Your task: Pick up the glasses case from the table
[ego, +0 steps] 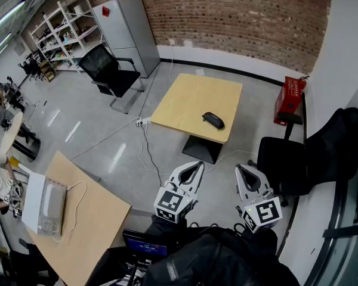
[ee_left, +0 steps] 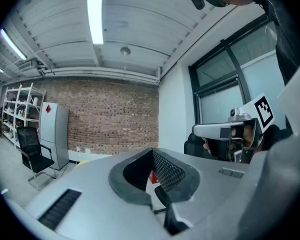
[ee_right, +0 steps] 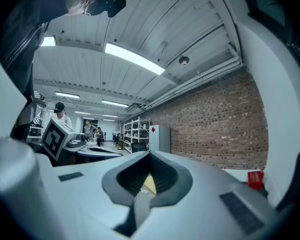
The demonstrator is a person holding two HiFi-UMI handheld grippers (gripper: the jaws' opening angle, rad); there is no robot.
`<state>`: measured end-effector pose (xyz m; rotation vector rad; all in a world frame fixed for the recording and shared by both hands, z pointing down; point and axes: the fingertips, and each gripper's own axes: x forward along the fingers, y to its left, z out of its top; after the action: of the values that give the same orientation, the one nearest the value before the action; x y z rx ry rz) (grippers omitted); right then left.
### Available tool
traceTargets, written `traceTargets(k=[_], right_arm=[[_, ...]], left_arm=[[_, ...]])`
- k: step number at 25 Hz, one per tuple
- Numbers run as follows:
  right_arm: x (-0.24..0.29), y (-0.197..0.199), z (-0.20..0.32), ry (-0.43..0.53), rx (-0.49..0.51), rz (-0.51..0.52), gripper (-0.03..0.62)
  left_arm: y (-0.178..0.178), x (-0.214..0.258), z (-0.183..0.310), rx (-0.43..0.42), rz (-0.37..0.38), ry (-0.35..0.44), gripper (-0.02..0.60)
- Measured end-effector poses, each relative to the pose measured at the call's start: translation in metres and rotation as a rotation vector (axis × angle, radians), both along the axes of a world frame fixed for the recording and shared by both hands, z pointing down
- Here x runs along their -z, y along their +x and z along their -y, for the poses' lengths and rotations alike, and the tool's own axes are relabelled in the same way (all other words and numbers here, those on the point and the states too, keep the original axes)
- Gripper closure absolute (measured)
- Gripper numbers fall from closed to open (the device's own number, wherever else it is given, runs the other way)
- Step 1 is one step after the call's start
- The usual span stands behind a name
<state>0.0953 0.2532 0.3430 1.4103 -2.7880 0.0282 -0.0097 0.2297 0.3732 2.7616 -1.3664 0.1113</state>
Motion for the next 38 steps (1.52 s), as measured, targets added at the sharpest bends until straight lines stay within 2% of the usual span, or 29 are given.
traceTargets(k=[28,38], right_arm=[[-0.039,0.024,0.007,-0.096,0.034,0.002,0.588],[-0.062,0.004,0.018,-0.154,0.096,-0.035,0.588]], left_arm=[[0.026,-0.036,0.008,-0.001,0.036,-0.076,0.581],[0.021,-0.053,0.023,0.001,0.055,-0.117,0.581]])
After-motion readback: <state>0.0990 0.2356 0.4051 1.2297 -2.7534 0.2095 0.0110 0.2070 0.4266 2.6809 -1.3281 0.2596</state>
